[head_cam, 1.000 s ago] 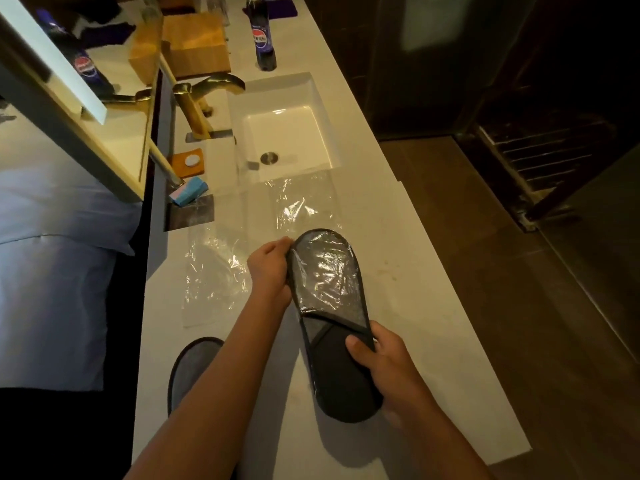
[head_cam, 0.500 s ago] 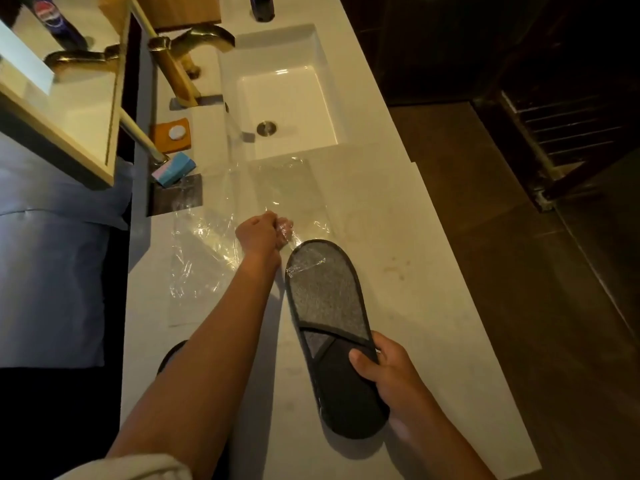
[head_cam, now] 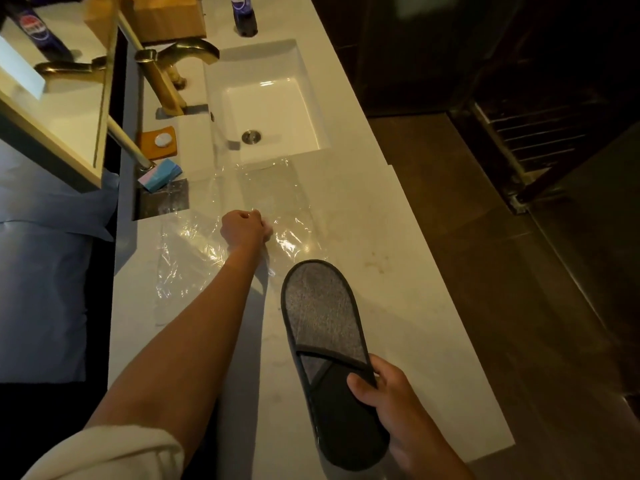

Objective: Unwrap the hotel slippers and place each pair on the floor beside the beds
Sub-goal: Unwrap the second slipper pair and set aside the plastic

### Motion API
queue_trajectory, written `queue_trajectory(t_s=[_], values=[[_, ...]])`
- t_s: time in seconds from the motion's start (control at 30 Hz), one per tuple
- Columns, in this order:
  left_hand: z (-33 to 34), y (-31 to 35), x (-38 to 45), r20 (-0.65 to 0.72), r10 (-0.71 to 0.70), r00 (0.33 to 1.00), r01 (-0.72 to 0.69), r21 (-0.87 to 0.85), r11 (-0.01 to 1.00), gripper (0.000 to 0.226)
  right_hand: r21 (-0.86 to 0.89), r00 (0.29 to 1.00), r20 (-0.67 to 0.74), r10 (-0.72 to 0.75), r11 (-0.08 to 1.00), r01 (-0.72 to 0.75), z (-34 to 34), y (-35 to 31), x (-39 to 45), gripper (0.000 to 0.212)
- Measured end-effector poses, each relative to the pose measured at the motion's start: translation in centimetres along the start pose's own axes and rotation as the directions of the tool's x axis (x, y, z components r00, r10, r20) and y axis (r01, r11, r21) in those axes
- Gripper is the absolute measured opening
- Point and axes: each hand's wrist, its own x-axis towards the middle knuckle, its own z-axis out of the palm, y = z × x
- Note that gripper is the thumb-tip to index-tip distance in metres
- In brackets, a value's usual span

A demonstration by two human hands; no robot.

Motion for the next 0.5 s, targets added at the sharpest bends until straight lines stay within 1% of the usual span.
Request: queue_trajectory(t_s=[0.07, 0.1, 0.17, 0.23, 0.27, 0.3, 0.33, 0.4, 0.43, 0.5], values=[[-0.2, 0.3, -0.4, -0.09, 0.042, 0.995, -0.028, 0.152, 0.988, 0.02, -0.005, 1.0, -0.015, -0.011, 1.0, 0.011, -0.1, 0.3, -0.4, 0.017], [-0.4, 0.4, -0.9, -0.128, 0.065, 0.99, -0.042, 0.178, 0.983, 0.025, -0.005, 1.0, -0.02, -0.016, 1.0, 0.016, -0.2, 0.5, -0.5, 0.016], [-1.1, 0.5, -3.2, -0.146, 0.14, 0.979, -0.125, 0.109, 0.986, 0.034, 0.001, 0.999, -0.021, -0.029, 1.0, 0.029, -0.4, 0.8, -0.9, 0.014], [-2.4, -0.2, -6.8, -0.108, 0.204, 0.973, -0.206, 0.0, 0.979, 0.035, -0.003, 0.999, -0.021, -0.04, 0.999, 0.04, -0.6, 1.0, -1.2, 0.014], [-3.1, -1.3, -8.6, -0.075, 0.199, 0.977, -0.202, -0.038, 0.979, 0.034, -0.009, 0.999, -0.02, -0.045, 0.999, 0.045, -0.7, 1.2, -1.3, 0.015], [-3.9, -2.2, -10.8, -0.041, 0.177, 0.983, -0.179, -0.074, 0.981, 0.034, -0.015, 0.999, -0.02, -0.049, 0.999, 0.049, -0.7, 1.4, -1.3, 0.016], [-4.7, -3.2, -13.2, -0.016, 0.12, 0.993, -0.121, -0.098, 0.988, 0.033, -0.024, 0.998, -0.022, -0.053, 0.998, 0.052, -0.6, 1.7, -1.4, 0.016], [-5.8, -5.5, -17.8, 0.03, -0.026, 0.999, 0.03, -0.158, 0.987, 0.028, -0.057, 0.998, -0.023, -0.062, 0.997, 0.061, -0.5, 2.1, -1.4, 0.016], [-6.1, -6.4, -20.1, 0.067, -0.088, 0.994, 0.099, -0.184, 0.978, 0.025, -0.074, 0.997, -0.024, -0.069, 0.995, 0.067, -0.5, 2.4, -1.4, 0.016], [-6.4, -7.9, -23.6, 0.15, -0.163, 0.975, 0.193, -0.221, 0.956, 0.027, -0.103, 0.996, -0.027, -0.09, 0.991, 0.087, -0.5, 2.9, -1.4, 0.016]])
